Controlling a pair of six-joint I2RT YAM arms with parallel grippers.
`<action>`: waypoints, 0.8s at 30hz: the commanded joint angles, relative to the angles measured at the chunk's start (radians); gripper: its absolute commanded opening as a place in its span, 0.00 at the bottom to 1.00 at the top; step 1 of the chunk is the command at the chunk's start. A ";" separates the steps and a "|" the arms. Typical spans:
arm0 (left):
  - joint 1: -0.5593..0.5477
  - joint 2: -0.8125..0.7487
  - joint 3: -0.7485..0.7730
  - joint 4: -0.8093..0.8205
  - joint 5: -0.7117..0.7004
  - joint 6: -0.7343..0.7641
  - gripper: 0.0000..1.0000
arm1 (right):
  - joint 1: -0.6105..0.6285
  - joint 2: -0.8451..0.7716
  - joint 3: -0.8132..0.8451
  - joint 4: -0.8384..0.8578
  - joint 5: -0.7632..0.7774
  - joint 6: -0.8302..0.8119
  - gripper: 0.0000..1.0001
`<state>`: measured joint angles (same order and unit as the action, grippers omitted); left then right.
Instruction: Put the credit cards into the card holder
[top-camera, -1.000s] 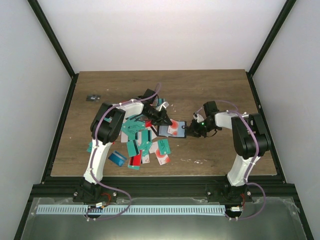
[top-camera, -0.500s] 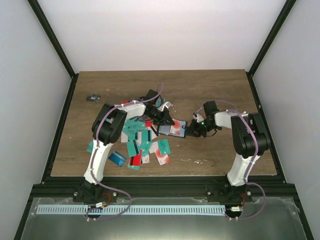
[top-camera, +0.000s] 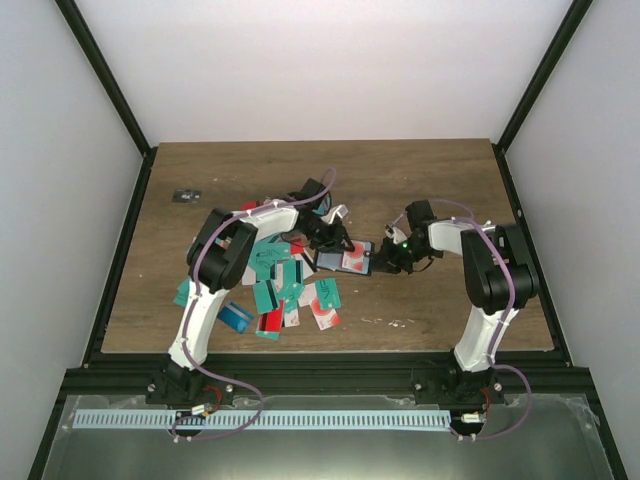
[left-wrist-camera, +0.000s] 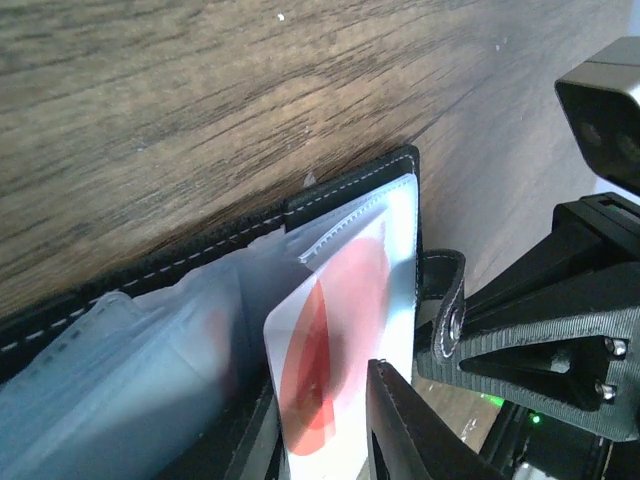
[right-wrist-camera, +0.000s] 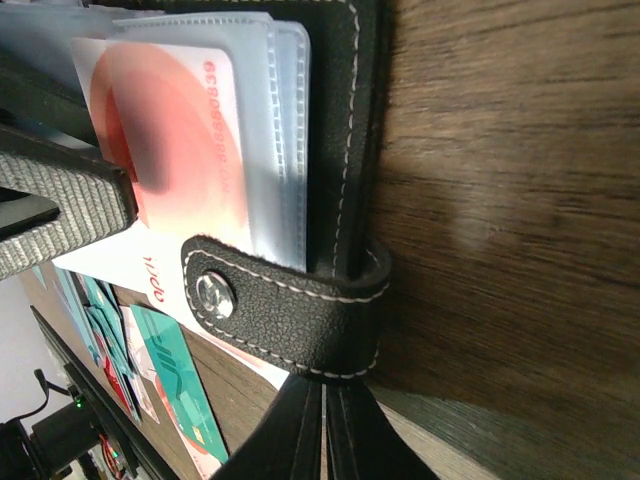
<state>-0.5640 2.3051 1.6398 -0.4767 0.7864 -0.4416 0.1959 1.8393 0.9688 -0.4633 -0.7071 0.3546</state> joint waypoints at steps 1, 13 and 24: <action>-0.004 -0.003 0.019 -0.137 -0.111 0.032 0.29 | 0.007 0.012 0.017 0.021 0.057 -0.015 0.06; -0.035 -0.011 0.123 -0.320 -0.255 0.062 0.45 | 0.006 0.010 -0.001 0.048 0.047 0.003 0.05; -0.073 0.005 0.212 -0.423 -0.355 0.028 0.50 | 0.007 0.018 -0.005 0.065 0.034 0.009 0.04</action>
<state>-0.6159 2.2921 1.8221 -0.8394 0.4793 -0.4007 0.1989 1.8393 0.9661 -0.4160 -0.6827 0.3595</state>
